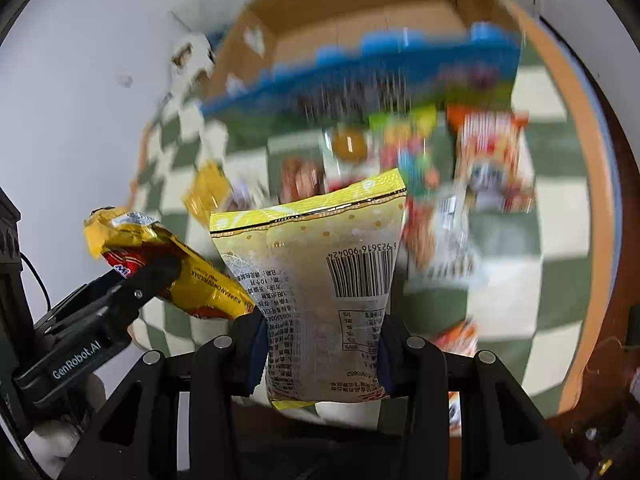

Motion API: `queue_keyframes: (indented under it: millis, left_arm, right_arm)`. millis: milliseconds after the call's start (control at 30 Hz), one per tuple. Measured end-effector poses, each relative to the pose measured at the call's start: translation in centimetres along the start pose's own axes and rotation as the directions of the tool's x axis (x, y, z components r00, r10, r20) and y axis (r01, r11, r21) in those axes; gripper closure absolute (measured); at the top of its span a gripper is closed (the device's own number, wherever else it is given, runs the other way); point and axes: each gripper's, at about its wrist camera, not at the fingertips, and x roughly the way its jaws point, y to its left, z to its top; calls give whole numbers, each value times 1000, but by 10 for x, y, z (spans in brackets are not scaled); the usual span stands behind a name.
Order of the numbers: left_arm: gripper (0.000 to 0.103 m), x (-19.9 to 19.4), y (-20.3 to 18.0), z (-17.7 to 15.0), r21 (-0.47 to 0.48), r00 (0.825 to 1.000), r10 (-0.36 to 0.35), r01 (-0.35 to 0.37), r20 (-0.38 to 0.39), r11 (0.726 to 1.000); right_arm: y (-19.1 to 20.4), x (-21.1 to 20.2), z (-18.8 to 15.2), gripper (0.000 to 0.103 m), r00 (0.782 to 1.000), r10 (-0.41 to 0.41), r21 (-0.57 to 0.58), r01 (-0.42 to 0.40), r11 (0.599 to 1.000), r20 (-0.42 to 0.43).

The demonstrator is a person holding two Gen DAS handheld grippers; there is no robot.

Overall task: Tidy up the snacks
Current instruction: 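Carry the noodle pack with left tool into the box while right tool drops the bread bag there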

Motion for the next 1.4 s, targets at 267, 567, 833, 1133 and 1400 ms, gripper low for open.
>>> queue_keyframes:
  millis: [267, 567, 833, 1133, 1400]
  left_arm:
    - [34, -18, -34, 100, 60, 995, -74, 70, 73, 996]
    - [34, 65, -47, 189, 71, 998, -38, 41, -43, 997]
    - [34, 157, -50, 215, 27, 977, -36, 43, -210, 999]
    - [34, 225, -55, 235, 12, 957, 14, -11, -290, 1000]
    - [18, 227, -49, 248, 13, 969, 17, -15, -246, 1000]
  right_arm:
    - [23, -91, 48, 58, 987, 25, -38, -20, 999, 161]
    - [23, -63, 151, 58, 973, -77, -29, 85, 996, 218]
    - [-5, -1, 218, 58, 977, -134, -9, 138, 990, 167]
    - [-34, 65, 274, 56, 982, -163, -9, 165, 986, 98]
    - [-74, 104, 308, 16, 986, -161, 13, 161, 987, 29]
